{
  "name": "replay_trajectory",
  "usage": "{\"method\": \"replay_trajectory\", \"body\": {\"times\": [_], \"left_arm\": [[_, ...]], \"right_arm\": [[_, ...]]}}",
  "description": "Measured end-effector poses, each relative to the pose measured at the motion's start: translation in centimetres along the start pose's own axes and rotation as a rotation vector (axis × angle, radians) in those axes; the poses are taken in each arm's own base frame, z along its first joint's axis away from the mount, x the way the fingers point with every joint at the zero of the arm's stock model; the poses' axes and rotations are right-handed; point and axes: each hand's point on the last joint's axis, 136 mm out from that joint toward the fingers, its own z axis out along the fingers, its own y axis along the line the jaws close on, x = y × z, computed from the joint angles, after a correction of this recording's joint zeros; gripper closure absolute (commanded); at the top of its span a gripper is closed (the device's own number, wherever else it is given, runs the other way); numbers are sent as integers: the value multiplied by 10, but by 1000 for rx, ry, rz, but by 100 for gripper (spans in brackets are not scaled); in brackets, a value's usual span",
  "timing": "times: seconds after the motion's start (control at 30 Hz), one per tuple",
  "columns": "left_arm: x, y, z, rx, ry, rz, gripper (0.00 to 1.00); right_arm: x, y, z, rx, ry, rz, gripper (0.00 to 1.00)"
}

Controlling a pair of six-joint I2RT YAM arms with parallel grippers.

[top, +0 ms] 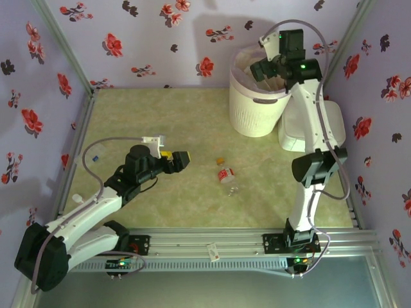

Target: Put the plastic bottles in the bin

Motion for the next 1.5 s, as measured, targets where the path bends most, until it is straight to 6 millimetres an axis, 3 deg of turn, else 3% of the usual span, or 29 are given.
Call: {"method": "replay_trajectory", "body": {"times": [0.2, 0.37, 0.53, 0.67, 1.13, 1.4, 1.5], "left_arm": [[0, 0, 1, 1, -2, -5, 0], [-1, 0, 1, 2, -5, -5, 0], [2, 5, 4, -12, 8, -10, 0], [8, 12, 11, -32, 33, -14, 0], [9, 18, 26, -51, 51, -21, 0], [17, 26, 36, -67, 75, -27, 0], [15, 25, 37, -63, 68, -25, 0]], "right_arm": [[-19, -9, -49, 25, -71, 71, 1], [-12, -3, -94, 39, -97, 140, 1], [-9, 22, -134, 20, -137, 163, 1], [0, 54, -151, -24, -139, 164, 1], [98, 158, -142, -206, 134, 208, 8], [203, 213, -114, -300, 473, 246, 14], [230, 231, -111, -325, 570, 261, 15]]}}
